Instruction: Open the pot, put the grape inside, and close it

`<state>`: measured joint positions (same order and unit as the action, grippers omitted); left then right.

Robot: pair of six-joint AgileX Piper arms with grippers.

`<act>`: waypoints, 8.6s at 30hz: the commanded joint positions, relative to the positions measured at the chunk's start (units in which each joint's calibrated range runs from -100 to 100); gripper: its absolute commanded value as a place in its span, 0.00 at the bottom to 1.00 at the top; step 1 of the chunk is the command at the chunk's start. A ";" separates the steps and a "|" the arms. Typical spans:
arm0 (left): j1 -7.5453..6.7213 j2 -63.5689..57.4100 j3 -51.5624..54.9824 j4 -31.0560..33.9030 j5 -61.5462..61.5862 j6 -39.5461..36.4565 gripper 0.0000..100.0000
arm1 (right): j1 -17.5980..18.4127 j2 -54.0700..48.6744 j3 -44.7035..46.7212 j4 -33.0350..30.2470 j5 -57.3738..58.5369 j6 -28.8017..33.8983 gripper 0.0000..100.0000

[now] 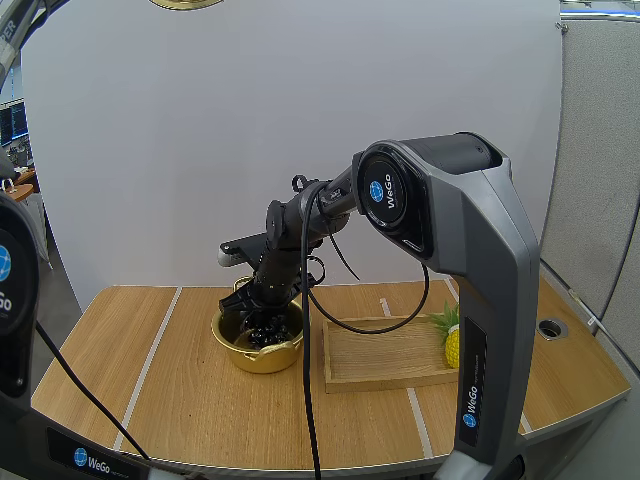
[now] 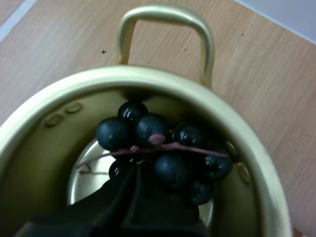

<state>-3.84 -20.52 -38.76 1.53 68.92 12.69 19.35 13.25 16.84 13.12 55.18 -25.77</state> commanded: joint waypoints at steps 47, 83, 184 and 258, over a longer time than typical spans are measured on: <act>-0.13 -0.44 -0.44 0.51 -2.71 -0.71 0.00 | 0.00 -63.67 4.92 -1.41 21.43 0.82 0.00; -0.13 -0.47 -0.44 0.39 11.66 -0.71 0.00 | -8.80 -99.98 40.50 -0.10 30.63 0.44 0.00; -0.13 25.74 60.84 -15.82 13.56 18.30 0.00 | -9.19 -100.96 42.63 0.80 25.65 -2.23 0.00; -0.13 -58.66 80.31 -16.26 31.08 4.62 1.00 | -9.73 -106.98 42.14 -0.10 24.83 -2.23 0.00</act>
<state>-3.84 -76.56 38.85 -13.24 100.00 19.10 10.09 -92.30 59.29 13.32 81.57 -27.52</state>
